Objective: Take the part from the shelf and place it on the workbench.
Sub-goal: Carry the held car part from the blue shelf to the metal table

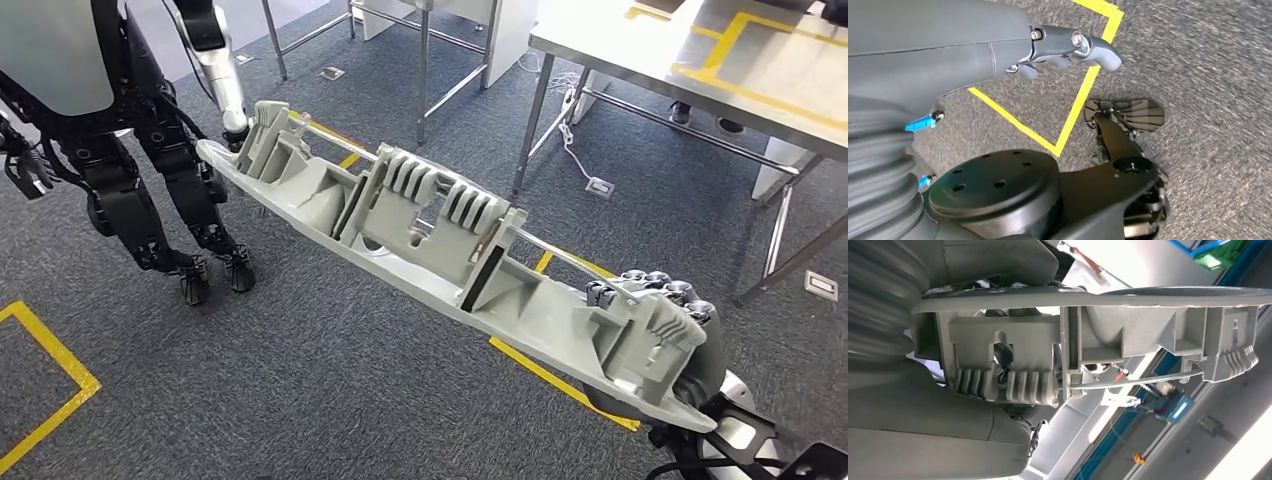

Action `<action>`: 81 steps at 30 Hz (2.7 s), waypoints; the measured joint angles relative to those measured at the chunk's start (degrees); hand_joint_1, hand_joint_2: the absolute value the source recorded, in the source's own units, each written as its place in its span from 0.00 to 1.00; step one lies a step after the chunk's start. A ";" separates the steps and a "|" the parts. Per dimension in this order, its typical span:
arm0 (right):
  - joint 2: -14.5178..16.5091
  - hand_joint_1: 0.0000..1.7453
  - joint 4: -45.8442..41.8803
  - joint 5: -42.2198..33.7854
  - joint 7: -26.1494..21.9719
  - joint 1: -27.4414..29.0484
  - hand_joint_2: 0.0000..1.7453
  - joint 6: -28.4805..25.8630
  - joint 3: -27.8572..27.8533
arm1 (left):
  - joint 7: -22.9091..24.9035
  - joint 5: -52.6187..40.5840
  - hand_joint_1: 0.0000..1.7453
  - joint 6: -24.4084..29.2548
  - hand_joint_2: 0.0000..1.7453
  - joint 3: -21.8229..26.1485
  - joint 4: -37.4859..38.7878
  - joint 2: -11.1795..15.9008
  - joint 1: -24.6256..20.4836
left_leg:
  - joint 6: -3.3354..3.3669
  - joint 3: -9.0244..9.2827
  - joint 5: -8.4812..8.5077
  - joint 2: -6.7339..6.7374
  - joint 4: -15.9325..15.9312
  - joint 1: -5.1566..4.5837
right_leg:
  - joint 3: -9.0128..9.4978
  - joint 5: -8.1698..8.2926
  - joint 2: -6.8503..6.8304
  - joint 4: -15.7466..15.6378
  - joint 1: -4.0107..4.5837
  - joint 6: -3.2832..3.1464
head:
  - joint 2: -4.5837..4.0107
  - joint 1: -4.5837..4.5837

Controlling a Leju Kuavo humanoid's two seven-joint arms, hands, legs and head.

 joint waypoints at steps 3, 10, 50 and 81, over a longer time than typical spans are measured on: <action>0.13 1.00 0.00 -0.18 -0.04 -0.18 1.00 0.18 0.01 | -0.03 0.00 0.00 -0.05 1.00 0.00 -0.01 -0.09 -0.06 | -0.80 0.53 -0.49 1.53 -0.08 -0.35 | 2.33 0.92 -1.88 -4.96 0.86 -1.15 | 0.00 -0.03; 0.43 1.00 -0.01 -0.44 -0.03 -0.12 1.00 0.24 0.02 | -0.15 0.00 0.00 -0.07 1.00 0.00 -0.22 -0.13 -0.06 | -2.51 -4.65 -6.94 -3.32 12.07 -0.01 | 2.99 1.49 2.88 -6.02 -0.24 -2.77 | 0.00 -0.62; 0.86 1.00 0.43 0.32 -0.01 0.42 1.00 -1.00 -0.58 | -1.21 -0.42 0.00 -0.92 1.00 0.06 -0.15 0.03 -0.11 | -1.09 -1.60 1.38 -4.37 0.05 -0.13 | 2.92 0.74 4.60 -5.20 -0.23 -0.78 | 0.00 -1.07; 1.10 1.00 0.92 0.31 0.00 0.03 1.00 -1.66 -0.32 | -1.19 -0.40 0.00 -1.33 1.00 0.50 -0.08 0.26 0.08 | -1.01 -2.86 2.92 -4.18 -0.18 -0.19 | 6.07 -1.93 3.31 -5.80 -0.16 -0.79 | 0.00 -1.13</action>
